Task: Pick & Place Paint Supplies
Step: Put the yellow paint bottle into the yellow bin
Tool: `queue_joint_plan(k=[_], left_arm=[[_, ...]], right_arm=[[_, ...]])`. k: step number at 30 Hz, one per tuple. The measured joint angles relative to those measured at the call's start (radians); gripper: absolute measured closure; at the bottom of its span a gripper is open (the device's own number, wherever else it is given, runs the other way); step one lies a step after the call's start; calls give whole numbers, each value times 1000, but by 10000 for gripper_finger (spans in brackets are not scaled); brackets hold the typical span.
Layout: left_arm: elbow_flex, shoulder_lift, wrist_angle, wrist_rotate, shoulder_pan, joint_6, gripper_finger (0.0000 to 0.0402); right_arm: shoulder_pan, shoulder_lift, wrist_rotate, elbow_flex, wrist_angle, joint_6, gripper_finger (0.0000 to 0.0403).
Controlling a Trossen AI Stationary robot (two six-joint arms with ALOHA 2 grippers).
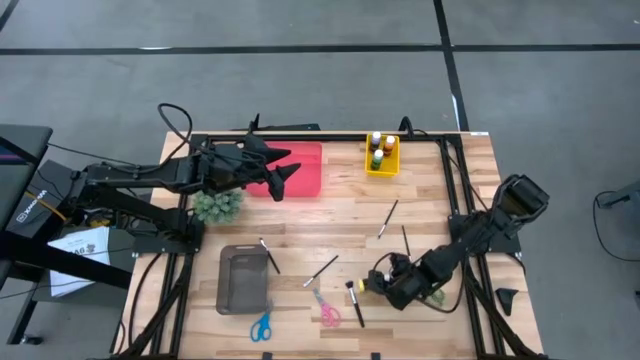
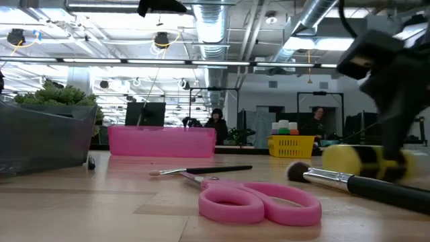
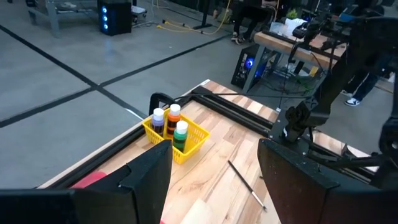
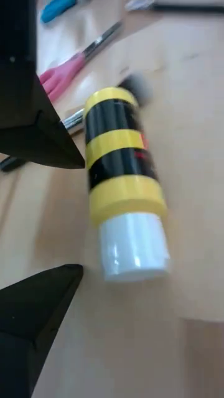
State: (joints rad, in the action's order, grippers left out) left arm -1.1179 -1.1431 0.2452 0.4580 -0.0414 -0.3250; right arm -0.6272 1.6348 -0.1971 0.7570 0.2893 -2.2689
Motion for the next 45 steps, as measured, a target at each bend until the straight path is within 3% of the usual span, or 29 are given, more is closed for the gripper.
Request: queue_joint_plan(k=[12,19,27,32,37,45], left_arm=[[0,0,1,4,0,-3,169],[0,0,1,20,0,-2,169],[0,0,2,42,-12,5,169],[0,0,3,42,-19,6,169],[0,0,9,42,-19,6,169],[0,0,9,42,-27,11,169]], right_arm=[[110,-180,-185,-112,40,-3,139],[282,-258,-219,-128,85,73,139],[595,-196,-67,-106,-151,456,139],[718,-74,79,-4,-140,590,139],[741,35,177,115,-64,634,139],[691,140,241,271,120,654,139]])
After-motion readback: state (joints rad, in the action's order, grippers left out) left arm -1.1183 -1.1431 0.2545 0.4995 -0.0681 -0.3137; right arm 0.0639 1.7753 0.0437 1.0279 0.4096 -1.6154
